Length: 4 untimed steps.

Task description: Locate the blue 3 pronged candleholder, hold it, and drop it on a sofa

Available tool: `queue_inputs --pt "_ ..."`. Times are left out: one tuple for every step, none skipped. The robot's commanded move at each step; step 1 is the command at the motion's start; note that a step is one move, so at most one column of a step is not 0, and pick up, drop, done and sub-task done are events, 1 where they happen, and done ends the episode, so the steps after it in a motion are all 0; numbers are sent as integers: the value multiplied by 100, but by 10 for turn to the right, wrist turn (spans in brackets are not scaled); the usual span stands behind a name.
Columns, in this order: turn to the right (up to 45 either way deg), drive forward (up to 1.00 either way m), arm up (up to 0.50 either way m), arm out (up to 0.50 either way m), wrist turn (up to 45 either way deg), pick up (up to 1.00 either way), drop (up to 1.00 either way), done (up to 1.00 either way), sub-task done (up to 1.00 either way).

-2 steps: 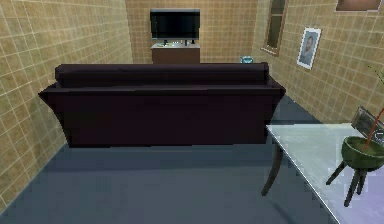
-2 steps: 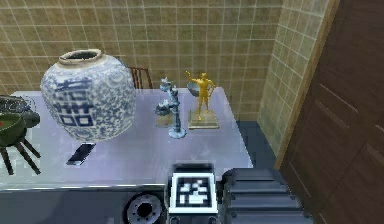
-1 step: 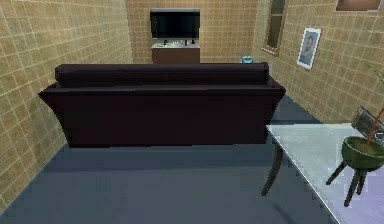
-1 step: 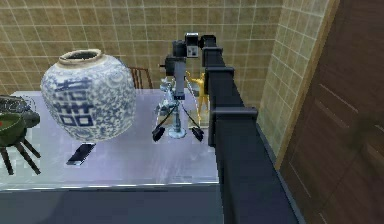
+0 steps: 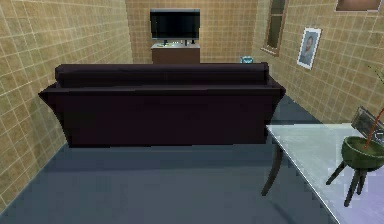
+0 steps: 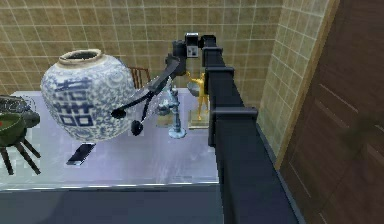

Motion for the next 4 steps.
queue_inputs --pt "0 0 0 0 450 0 0 0 0" --pt "0 0 0 0 450 0 0 0 0" --pt "0 0 0 0 150 0 0 0 0" --pt "0 0 -18 0 0 0 0 0 0"
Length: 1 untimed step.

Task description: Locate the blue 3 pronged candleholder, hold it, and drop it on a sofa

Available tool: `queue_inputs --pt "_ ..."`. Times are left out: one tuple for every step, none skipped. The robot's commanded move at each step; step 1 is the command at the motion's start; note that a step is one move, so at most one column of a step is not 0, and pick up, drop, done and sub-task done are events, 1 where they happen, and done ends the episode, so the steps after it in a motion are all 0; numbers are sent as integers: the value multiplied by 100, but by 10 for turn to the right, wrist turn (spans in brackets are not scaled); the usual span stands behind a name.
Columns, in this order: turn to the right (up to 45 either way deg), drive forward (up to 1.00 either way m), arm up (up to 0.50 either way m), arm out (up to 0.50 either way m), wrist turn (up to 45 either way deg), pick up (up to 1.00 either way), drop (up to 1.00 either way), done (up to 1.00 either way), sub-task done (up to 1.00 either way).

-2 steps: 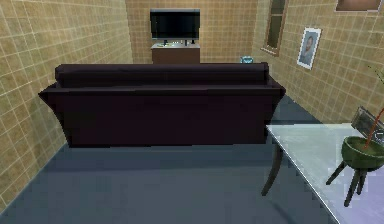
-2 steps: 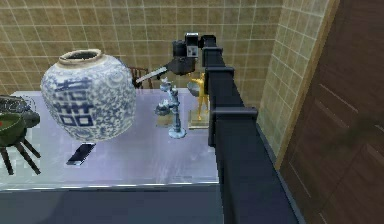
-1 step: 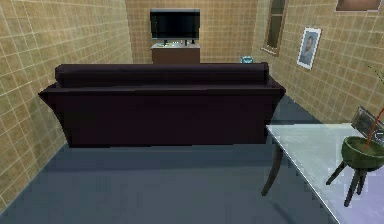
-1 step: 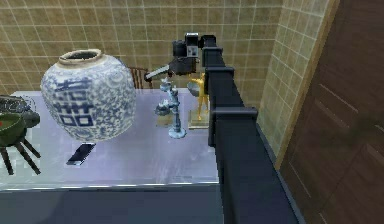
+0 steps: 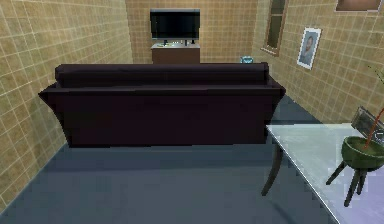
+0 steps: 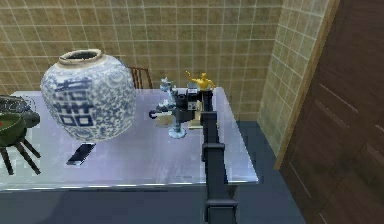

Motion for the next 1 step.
queue_inputs --pt "0 0 0 0 0 100 0 0 0"
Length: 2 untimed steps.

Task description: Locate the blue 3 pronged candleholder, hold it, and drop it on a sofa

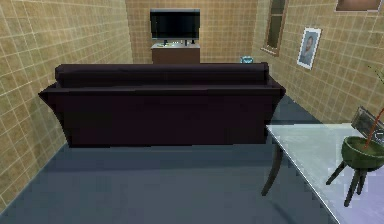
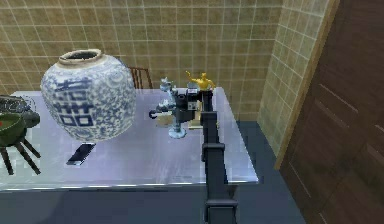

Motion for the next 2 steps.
queue_inputs --pt "0 0 10 0 0 0 0 0 0" --pt "0 0 8 0 0 0 0 0 0"
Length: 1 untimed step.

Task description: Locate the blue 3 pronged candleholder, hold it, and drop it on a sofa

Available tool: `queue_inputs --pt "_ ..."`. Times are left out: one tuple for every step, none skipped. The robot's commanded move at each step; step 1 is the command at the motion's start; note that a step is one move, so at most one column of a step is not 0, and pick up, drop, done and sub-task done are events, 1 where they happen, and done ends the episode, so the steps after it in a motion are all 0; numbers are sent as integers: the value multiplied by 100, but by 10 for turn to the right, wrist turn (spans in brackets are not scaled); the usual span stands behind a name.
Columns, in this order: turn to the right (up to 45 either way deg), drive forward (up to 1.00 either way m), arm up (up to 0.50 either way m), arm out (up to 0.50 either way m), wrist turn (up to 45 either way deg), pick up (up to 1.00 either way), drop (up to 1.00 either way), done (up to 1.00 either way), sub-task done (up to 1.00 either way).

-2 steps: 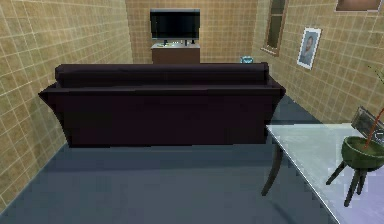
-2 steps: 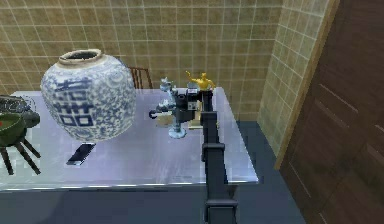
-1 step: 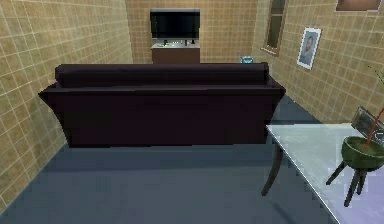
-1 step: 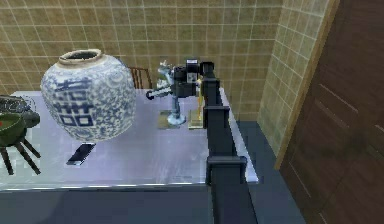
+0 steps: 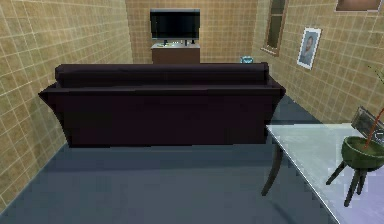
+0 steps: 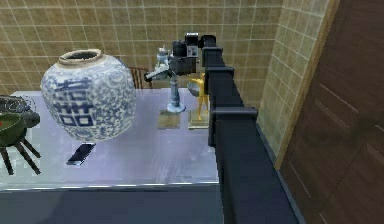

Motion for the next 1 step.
queue_inputs --pt "0 0 0 0 -450 0 0 0 0"
